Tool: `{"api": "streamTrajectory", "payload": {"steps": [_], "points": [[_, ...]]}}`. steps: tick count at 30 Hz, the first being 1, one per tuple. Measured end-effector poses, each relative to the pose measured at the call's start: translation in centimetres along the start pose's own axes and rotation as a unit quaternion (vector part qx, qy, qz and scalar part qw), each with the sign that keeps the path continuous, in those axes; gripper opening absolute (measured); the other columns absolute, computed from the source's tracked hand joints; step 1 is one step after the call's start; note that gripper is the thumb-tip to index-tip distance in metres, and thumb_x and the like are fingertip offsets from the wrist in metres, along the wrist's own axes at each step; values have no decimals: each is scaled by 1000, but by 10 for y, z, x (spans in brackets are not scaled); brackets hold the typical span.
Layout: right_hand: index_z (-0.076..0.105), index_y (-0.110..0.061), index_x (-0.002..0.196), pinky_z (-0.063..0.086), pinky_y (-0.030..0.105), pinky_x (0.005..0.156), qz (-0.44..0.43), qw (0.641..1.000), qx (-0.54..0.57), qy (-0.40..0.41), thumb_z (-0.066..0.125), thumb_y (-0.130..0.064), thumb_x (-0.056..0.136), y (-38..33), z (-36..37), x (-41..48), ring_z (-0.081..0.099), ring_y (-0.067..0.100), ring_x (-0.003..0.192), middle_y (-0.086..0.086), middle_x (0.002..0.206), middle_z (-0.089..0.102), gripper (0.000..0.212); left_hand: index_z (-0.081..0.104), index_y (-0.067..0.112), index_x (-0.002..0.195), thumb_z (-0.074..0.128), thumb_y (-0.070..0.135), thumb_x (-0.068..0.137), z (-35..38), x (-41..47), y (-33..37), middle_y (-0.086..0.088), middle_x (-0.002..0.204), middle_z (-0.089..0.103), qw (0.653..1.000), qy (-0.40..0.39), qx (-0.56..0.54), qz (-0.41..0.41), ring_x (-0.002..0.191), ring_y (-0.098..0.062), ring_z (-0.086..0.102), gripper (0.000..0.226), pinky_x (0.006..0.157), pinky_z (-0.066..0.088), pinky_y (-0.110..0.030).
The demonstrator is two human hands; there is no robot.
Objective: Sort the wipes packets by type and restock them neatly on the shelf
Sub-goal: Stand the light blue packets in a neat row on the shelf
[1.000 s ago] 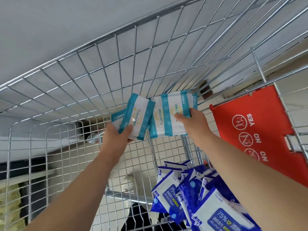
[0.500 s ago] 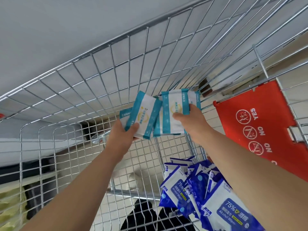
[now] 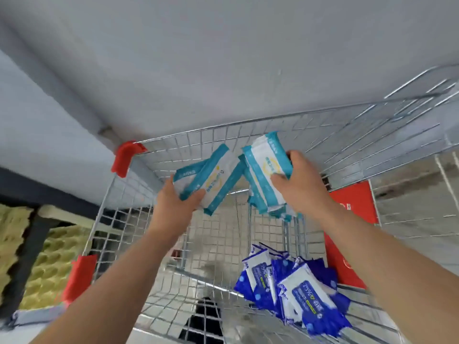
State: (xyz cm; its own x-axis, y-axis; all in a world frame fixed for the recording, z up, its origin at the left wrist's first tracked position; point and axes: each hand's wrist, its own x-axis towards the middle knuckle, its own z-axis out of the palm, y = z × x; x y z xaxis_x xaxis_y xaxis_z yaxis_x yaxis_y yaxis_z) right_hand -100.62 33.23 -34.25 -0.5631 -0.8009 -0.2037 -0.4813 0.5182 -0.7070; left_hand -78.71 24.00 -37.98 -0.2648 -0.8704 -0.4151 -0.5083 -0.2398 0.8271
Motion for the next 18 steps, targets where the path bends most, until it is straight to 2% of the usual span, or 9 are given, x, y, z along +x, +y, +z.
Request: {"api": "streamTrajectory", "payload": {"steps": [2,4,5,9,12,15,18], "points": [[48,-18,104,39,28,59,-46,998,-30,-11,59,-11,86,-38,-20,-22,55,18,74,-2,91,58,22,49,20,124,69,34,85,-29,-36,20,4,107,66,999,36,-1,13,86,-12,67,45,68,58,-28],[46,-21,99,38,30,61,-91,994,-56,-16,60,-14,85,-75,-39,-44,54,20,74,-3,87,57,21,50,19,115,68,33,87,-58,-71,41,6,99,66,997,75,1,23,73,-5,64,36,50,49,-13],[45,-22,98,37,30,61,-119,990,-69,-22,60,-15,85,-97,-49,-58,53,19,74,-4,87,57,21,52,20,111,67,31,87,-75,-94,53,7,94,66,995,91,-10,27,68,-4,63,30,46,46,-11],[47,-21,105,40,23,57,-215,971,-87,-48,60,-14,86,-187,-70,-104,55,15,74,-4,92,59,24,61,21,97,70,25,86,-146,-169,84,7,86,72,983,160,-64,64,71,-6,69,15,61,55,-23],[47,-20,113,43,30,65,-271,956,-99,-59,60,-15,87,-252,-71,-136,58,19,83,-3,103,60,29,62,24,94,69,23,87,-200,-215,98,9,83,72,970,210,-85,85,65,3,67,10,56,53,-18],[47,-20,115,50,35,72,-332,936,-98,-66,59,-16,87,-316,-62,-168,60,20,89,-3,106,61,31,64,24,100,70,19,86,-255,-251,103,11,89,74,955,252,-116,101,76,-1,70,17,66,57,-24],[48,-21,114,51,35,72,-388,914,-95,-70,59,-15,86,-377,-41,-198,60,18,87,-7,101,59,30,63,23,101,71,19,86,-317,-282,99,7,89,73,941,296,-126,105,68,-2,69,18,58,55,-21]]}}
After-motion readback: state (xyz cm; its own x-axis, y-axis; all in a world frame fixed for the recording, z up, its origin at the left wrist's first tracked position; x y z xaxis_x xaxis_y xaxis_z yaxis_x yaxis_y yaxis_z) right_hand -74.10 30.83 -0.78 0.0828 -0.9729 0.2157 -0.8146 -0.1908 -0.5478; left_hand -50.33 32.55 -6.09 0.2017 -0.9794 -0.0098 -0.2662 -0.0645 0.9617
